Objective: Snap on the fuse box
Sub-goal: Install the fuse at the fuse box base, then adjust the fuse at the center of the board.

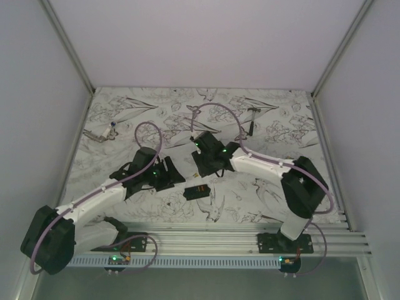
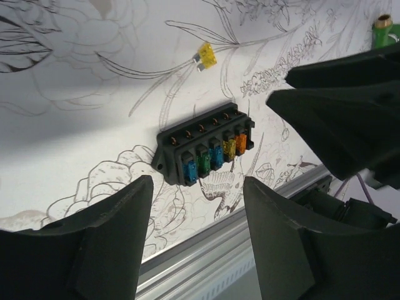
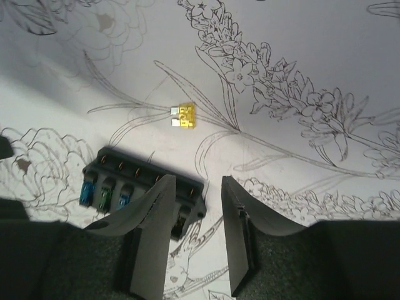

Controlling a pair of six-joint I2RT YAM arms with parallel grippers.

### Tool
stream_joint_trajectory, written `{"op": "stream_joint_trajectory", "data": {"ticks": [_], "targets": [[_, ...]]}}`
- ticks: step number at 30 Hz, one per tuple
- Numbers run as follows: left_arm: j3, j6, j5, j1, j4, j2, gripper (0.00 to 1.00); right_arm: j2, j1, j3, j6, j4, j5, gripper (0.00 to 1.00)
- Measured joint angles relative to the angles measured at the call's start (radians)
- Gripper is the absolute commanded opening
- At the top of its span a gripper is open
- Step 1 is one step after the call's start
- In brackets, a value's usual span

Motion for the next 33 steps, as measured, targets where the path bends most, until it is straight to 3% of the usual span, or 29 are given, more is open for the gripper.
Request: {"op": "stream_joint_trajectory", "data": {"ticks": [8,18,30,33], "targets": [[-0.003,0.033,-0.001,0.072,-0.058,-0.038,0.67,0.168,0.009,0.106,-0.006,-0.007,0.012,0.46],[-0.046,0.041,0.015,0.117,-0.078,-0.074,0.70,0.267,0.014,0.185,-0.018,-0.011,0.012,0.33],[-0.062,0.044,0.024,0.124,-0.083,-0.089,0.72,0.325,0.014,0.214,-0.030,-0.028,-0.005,0.34],[-0.062,0.044,0.025,0.124,-0.085,-0.089,0.72,0.331,0.014,0.224,-0.032,-0.037,-0.005,0.30]]}}
